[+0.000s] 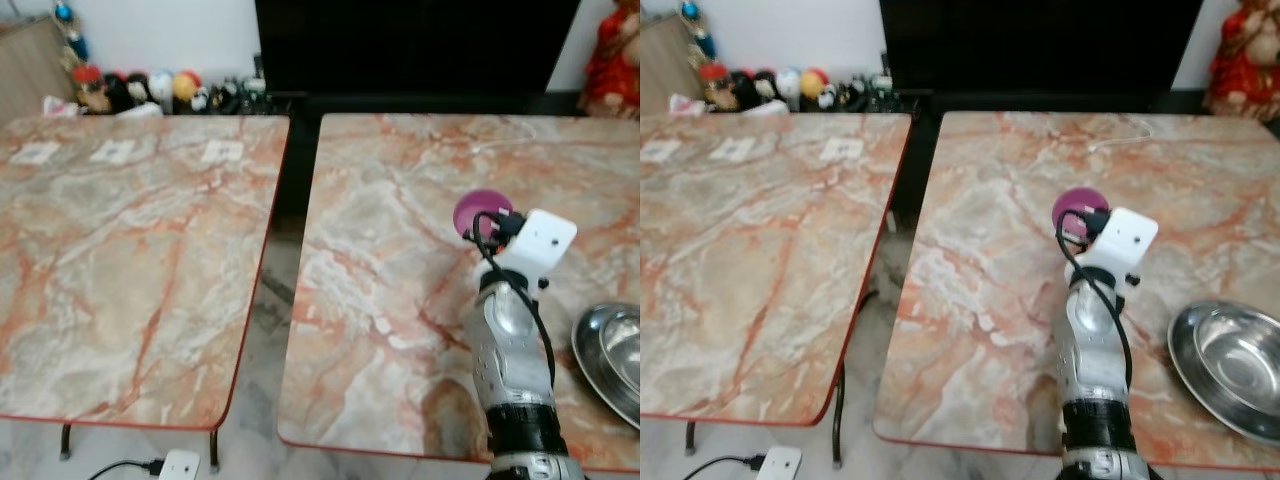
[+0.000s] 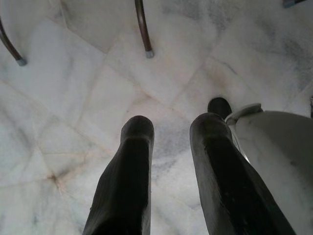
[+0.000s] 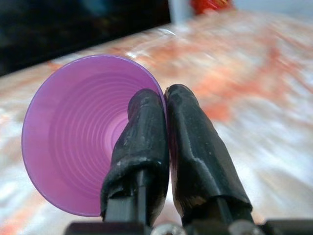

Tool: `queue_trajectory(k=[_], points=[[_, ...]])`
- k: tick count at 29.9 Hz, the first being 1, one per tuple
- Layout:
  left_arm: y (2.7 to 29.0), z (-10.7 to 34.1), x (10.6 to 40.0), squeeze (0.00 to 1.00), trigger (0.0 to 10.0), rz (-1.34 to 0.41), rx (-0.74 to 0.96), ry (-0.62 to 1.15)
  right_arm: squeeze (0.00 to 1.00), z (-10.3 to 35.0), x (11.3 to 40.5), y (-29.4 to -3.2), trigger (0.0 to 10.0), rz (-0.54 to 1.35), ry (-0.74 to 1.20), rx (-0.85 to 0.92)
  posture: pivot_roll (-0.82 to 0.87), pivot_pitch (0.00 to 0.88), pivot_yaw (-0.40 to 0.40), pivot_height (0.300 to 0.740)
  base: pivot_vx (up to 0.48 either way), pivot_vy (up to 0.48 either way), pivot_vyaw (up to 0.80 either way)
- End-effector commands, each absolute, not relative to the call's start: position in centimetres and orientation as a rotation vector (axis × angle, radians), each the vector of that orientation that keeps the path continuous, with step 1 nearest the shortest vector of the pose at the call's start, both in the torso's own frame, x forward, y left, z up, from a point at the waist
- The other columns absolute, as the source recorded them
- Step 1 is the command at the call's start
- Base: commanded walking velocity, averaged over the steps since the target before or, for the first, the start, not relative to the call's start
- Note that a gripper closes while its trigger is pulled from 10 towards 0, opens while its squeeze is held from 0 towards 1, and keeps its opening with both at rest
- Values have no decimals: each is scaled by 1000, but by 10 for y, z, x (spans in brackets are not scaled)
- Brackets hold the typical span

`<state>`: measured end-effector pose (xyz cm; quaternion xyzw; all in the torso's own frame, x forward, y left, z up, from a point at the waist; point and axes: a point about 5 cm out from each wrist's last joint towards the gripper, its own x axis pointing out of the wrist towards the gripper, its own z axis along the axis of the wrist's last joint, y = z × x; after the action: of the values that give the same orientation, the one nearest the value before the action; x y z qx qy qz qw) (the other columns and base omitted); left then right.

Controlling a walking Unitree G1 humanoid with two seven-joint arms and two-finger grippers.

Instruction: Setting the table

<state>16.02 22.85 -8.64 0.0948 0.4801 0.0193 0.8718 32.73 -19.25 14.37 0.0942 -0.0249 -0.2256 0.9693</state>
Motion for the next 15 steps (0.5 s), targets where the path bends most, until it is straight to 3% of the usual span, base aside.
queue_trajectory(k=[1,6,15], points=[[230,-87,158,0,10000,41,203,1019,0,152,323,-196,10000,-511,-50,214,-131,26,43,740,0,0,0],[230,-87,158,0,10000,38,206,1020,0,159,319,-198,10000,-625,20,271,-130,24,43,740,0,0,0],[230,-87,158,0,10000,40,203,1019,0,162,314,-189,10000,-662,96,414,-127,23,41,740,0,0,0]])
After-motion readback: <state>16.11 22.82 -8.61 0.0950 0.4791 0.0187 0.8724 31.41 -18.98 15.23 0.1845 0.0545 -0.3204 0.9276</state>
